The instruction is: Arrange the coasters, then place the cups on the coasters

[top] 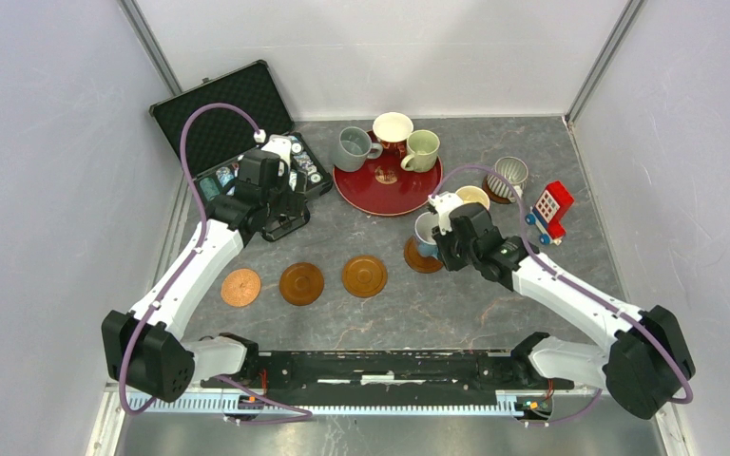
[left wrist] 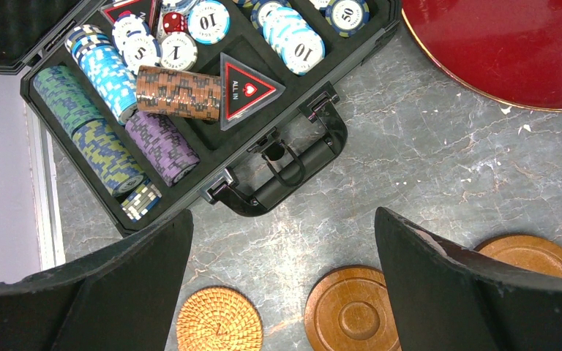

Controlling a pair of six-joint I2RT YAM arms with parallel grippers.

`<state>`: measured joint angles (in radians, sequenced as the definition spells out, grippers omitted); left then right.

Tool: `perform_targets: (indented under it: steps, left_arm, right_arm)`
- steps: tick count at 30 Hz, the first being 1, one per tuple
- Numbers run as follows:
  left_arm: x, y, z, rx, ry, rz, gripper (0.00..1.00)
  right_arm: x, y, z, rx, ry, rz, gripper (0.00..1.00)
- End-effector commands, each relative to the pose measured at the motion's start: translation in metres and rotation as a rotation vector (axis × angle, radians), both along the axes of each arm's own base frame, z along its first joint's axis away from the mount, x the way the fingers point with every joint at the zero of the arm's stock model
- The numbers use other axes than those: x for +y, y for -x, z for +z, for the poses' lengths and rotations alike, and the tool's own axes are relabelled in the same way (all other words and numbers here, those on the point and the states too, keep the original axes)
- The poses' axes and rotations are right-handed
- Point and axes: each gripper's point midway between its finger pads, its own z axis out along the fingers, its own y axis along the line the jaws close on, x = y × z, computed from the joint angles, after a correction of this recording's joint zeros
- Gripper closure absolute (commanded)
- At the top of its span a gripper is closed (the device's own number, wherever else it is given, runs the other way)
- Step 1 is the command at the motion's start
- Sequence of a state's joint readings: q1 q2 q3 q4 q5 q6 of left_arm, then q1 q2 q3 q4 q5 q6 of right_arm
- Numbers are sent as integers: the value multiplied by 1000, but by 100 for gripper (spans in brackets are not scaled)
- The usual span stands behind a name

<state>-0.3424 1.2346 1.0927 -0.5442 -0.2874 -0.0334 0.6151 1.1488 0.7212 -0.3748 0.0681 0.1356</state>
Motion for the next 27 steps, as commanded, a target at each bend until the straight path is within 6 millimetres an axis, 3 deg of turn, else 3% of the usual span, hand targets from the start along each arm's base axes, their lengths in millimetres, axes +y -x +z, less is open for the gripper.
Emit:
perform_targets:
  steps: [1, 7, 8, 9, 27]
  left_arm:
    - [0, -8, 19, -55, 28, 25, 0]
    - [1, -9, 20, -57, 23, 26, 0]
    - [12, 23, 94, -277, 102, 26, 0]
    - [1, -9, 23, -67, 23, 27, 0]
    - [-2, -11, 19, -53, 31, 21, 0]
  right_arm:
    - [7, -17, 19, -106, -96, -70, 100]
    - [6, -16, 10, -90, -102, -88, 100]
    - [7, -14, 8, -86, -107, -83, 100]
    - [8, -13, 7, -84, -114, -78, 100]
    - [16, -13, -3, -45, -125, -68, 100]
